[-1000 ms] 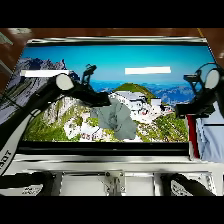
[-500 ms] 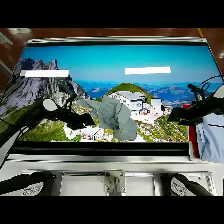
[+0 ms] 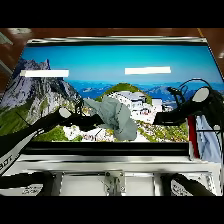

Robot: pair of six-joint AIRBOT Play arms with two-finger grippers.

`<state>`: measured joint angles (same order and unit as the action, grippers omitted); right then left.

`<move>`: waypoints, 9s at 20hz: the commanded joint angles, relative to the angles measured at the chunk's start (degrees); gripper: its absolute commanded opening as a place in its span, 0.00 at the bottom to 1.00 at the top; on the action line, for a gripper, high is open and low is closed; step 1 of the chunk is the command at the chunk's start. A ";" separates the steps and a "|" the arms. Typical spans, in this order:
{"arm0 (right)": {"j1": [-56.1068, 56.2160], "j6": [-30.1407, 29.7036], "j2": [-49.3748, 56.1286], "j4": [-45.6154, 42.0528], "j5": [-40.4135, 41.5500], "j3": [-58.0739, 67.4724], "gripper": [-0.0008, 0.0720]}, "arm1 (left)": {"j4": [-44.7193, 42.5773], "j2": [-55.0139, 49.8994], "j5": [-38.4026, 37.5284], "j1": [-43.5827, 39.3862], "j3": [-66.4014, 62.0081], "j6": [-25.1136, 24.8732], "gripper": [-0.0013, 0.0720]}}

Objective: Fold the shirts.

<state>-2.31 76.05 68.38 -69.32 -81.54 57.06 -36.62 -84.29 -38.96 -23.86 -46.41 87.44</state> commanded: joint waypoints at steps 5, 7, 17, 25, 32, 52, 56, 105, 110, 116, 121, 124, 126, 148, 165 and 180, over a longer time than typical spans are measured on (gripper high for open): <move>10.29 0.37 0.04 -0.02 3.32 -0.17 0.95 | 3.67 -3.63 5.11 -1.51 -0.70 0.00 0.11; 12.81 0.37 0.04 -0.04 5.22 -0.81 0.95 | 3.65 -3.56 4.90 -1.51 -1.25 -0.04 0.07; 8.85 0.66 15.32 19.63 16.37 -4.74 0.95 | 3.61 -0.50 -2.08 -1.44 -3.02 -6.01 0.07; 10.14 -0.04 20.79 24.48 18.34 -4.74 0.10 | 3.63 2.23 -1.99 -1.38 -3.19 -8.66 0.07; 8.50 -3.34 9.92 24.24 16.55 1.57 0.09 | 1.60 12.46 -2.08 5.70 -4.72 -10.58 0.07; 6.40 7.34 -23.67 23.15 20.11 37.51 0.09 | -1.38 48.94 -16.70 15.50 -37.42 -10.14 0.07; 6.43 7.30 -21.77 15.28 20.20 37.51 0.09 | -22.18 49.03 -30.05 15.50 -34.88 0.09 0.07; 5.62 7.98 22.27 9.31 -1.20 11.85 0.94 | -2.73 -1.36 -10.88 20.41 1.01 -10.93 0.98; 9.75 6.27 22.27 9.35 -3.91 10.38 0.94 | -0.42 -1.70 -8.85 19.93 0.46 -16.79 0.07; 18.53 5.60 22.29 9.94 3.48 6.25 0.94 | -0.42 2.34 -9.70 20.37 0.15 -18.93 0.07; 24.09 11.06 26.25 9.94 8.72 6.27 0.84 | -0.42 5.70 -9.64 20.37 0.13 -18.93 0.07; 23.74 13.31 26.36 9.09 7.96 6.86 0.09 | -0.42 7.54 -10.60 21.03 -0.26 -19.41 0.07; 22.16 13.29 22.95 4.57 5.73 9.73 0.09 | -0.44 10.16 -11.69 22.49 -1.64 -20.17 0.07; 10.99 10.73 -22.18 -12.24 19.78 53.81 0.09 | -22.32 60.81 -35.30 33.66 -32.24 7.43 0.07; 11.43 17.57 33.57 1.53 11.58 53.77 0.09 | -20.02 36.09 2.08 33.46 5.42 7.39 0.07; 1.57 8.13 31.10 -21.07 -21.20 52.06 0.89 | -35.08 17.31 -44.04 58.38 -2.08 -6.25 0.85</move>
<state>3.73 87.00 101.89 -82.50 -90.70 110.32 -59.31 -67.46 -64.05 24.99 -47.81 84.05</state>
